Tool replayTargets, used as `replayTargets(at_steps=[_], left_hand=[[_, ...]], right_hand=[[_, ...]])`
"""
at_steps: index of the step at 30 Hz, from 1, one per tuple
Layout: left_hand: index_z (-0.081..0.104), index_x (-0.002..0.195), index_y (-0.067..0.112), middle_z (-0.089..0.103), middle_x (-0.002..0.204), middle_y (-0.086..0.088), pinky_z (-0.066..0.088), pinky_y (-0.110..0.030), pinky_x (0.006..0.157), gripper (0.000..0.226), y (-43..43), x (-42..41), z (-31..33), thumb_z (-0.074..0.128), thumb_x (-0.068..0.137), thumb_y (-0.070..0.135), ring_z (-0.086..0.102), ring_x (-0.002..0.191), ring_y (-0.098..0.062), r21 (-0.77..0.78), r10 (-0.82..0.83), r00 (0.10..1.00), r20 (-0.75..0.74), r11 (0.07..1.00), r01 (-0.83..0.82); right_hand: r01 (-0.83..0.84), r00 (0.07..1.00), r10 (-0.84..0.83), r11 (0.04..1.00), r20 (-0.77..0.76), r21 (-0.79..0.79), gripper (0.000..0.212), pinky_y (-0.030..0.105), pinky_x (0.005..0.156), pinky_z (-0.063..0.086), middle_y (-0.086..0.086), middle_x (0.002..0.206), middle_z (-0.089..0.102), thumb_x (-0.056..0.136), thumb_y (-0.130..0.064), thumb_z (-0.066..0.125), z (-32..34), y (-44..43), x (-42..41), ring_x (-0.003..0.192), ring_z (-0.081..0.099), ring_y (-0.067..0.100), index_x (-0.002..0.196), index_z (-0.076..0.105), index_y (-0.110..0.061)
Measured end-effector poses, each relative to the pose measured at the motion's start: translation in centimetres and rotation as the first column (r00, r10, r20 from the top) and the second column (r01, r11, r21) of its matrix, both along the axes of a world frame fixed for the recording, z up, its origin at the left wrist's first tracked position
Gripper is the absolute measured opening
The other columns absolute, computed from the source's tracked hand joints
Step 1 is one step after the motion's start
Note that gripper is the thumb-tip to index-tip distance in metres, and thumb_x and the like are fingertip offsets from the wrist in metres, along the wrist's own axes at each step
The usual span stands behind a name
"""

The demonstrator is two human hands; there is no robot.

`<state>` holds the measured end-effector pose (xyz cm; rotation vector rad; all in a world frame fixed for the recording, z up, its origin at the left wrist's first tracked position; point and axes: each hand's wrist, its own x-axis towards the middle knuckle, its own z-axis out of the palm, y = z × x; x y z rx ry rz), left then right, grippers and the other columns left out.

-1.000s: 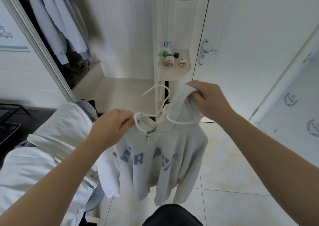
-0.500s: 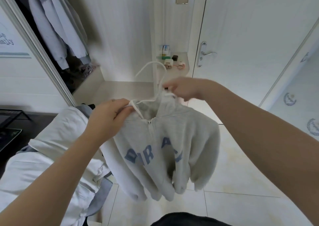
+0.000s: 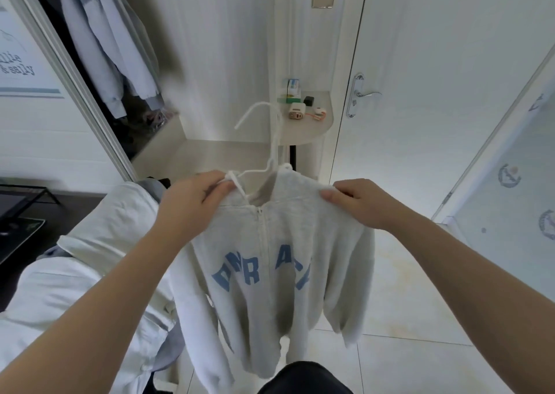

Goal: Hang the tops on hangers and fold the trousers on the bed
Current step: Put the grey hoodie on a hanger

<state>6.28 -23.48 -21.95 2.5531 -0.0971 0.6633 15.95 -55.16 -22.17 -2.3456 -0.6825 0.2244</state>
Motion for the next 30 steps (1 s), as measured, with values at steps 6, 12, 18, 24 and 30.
replayTargets(at_steps=[6,12,18,24,30], left_hand=[[0.065,0.082,0.023,0.062,0.071,0.003,0.048,-0.037,0.069,0.021,-1.4,0.4,-0.4,0.062,0.099,0.036,0.057,0.069,-0.017,-0.156,-0.121,0.981,-0.152,0.983,0.097],[0.068,0.077,0.012,0.061,0.067,-0.005,0.041,-0.025,0.061,0.018,-1.1,-0.9,-0.8,0.070,0.094,0.018,0.049,0.060,-0.007,-0.389,-0.190,0.965,-0.181,0.915,0.108],[0.070,0.080,0.015,0.060,0.067,0.016,0.044,-0.024,0.068,0.016,-1.4,-0.9,-0.1,0.068,0.096,0.015,0.053,0.068,-0.005,-0.601,-0.005,1.000,0.003,0.799,0.006],[0.075,0.084,0.041,0.072,0.092,0.016,0.050,-0.021,0.085,0.022,-3.1,-0.4,3.0,0.073,0.092,0.020,0.065,0.090,-0.006,-0.448,-0.232,0.973,0.015,0.868,0.214],[0.037,0.147,0.045,0.031,0.157,0.004,0.030,-0.041,0.116,0.087,1.3,-0.6,-2.0,0.080,0.073,0.059,0.031,0.143,-0.019,-0.159,0.048,0.946,-0.321,0.982,-0.104]], right_hand=[[-0.156,0.987,0.158,0.986,0.027,-0.062,0.041,0.022,0.059,0.034,-0.002,0.069,0.052,0.102,-0.046,0.049,1.1,3.1,-1.8,0.061,0.045,0.011,0.073,0.047,-0.017],[-0.139,0.990,0.139,0.985,0.008,0.105,0.048,0.018,0.054,0.032,-0.003,0.060,0.038,0.104,-0.045,0.042,0.2,3.9,-2.7,0.050,0.035,0.006,0.065,0.038,-0.017],[-0.100,0.994,0.102,0.994,-0.033,0.046,0.051,0.021,0.054,0.029,-0.012,0.053,0.035,0.103,-0.046,0.043,-0.7,3.8,-2.4,0.048,0.035,0.005,0.061,0.038,-0.019],[-0.043,0.997,0.057,0.977,-0.061,0.211,0.053,0.029,0.056,0.026,-0.012,0.054,0.033,0.104,-0.043,0.047,-0.9,4.4,-2.9,0.051,0.032,0.008,0.059,0.034,-0.019],[0.000,0.993,0.047,0.917,-0.109,0.400,0.050,0.024,0.054,0.028,0.001,0.061,0.033,0.103,-0.037,0.049,-0.1,3.4,-3.1,0.058,0.032,0.015,0.061,0.039,-0.012]])
